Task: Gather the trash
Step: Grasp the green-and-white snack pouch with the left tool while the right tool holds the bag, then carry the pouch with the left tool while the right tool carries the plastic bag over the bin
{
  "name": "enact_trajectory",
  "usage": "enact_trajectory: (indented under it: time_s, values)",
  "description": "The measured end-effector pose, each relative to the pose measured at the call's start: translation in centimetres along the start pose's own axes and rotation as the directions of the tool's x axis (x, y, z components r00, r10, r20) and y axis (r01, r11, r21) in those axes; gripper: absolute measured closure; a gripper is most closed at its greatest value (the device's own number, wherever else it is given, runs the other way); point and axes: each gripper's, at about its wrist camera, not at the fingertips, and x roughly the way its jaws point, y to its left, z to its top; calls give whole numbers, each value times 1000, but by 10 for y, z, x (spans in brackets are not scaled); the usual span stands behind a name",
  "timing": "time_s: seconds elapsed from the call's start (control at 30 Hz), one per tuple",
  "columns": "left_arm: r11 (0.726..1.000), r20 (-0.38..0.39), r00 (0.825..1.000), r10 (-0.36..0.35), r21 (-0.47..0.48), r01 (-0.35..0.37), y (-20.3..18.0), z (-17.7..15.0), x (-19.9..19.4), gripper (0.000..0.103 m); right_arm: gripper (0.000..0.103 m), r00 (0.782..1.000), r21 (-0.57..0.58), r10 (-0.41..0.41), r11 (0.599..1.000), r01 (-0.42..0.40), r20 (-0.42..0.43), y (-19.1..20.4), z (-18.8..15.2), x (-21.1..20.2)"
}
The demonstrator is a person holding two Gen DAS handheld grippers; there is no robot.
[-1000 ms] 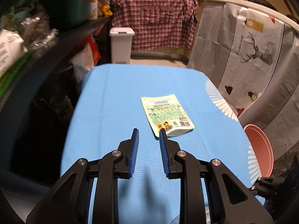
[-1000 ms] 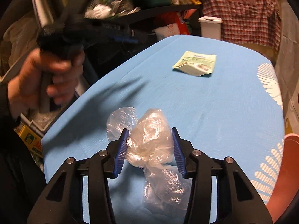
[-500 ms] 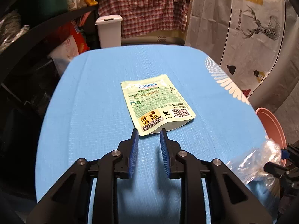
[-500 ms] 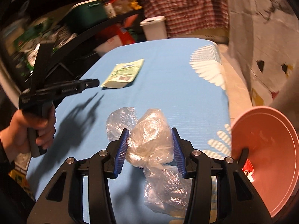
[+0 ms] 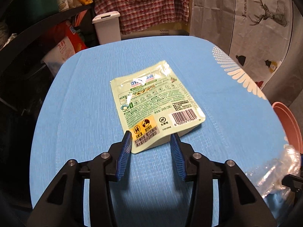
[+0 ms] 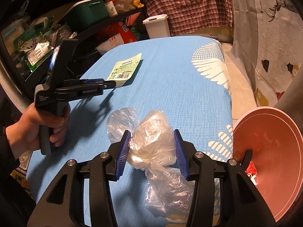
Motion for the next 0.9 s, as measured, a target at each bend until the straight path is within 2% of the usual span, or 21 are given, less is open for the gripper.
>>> enact_trajectory:
  time_s: [0.17, 0.27, 0.37, 0.6, 0.9]
  values:
    - [1000, 9, 1000, 8, -3, -8, -1, 4, 2, 61, 57, 1000, -5, 6, 1000, -6, 0, -1, -1, 0]
    - [1000, 8, 1000, 1, -2, -1, -2, 5, 3, 78, 57, 1000, -5, 7, 1000, -7, 1, -1, -1, 0]
    - [1000, 6, 1000, -1, 0, 1, -3, 6, 2, 82, 57, 1000, -5, 7, 1000, -7, 1, 0, -1, 0]
    - [1000, 26, 1000, 13, -7, -13, -2, 10, -9, 100, 57, 1000, -7, 2, 1000, -2, 6, 0, -1, -2]
    - [1000, 58, 998, -1, -11, 2, -3, 11, -37, 103, 57, 999, -13, -9, 1000, 10, 46, 3, 2, -17]
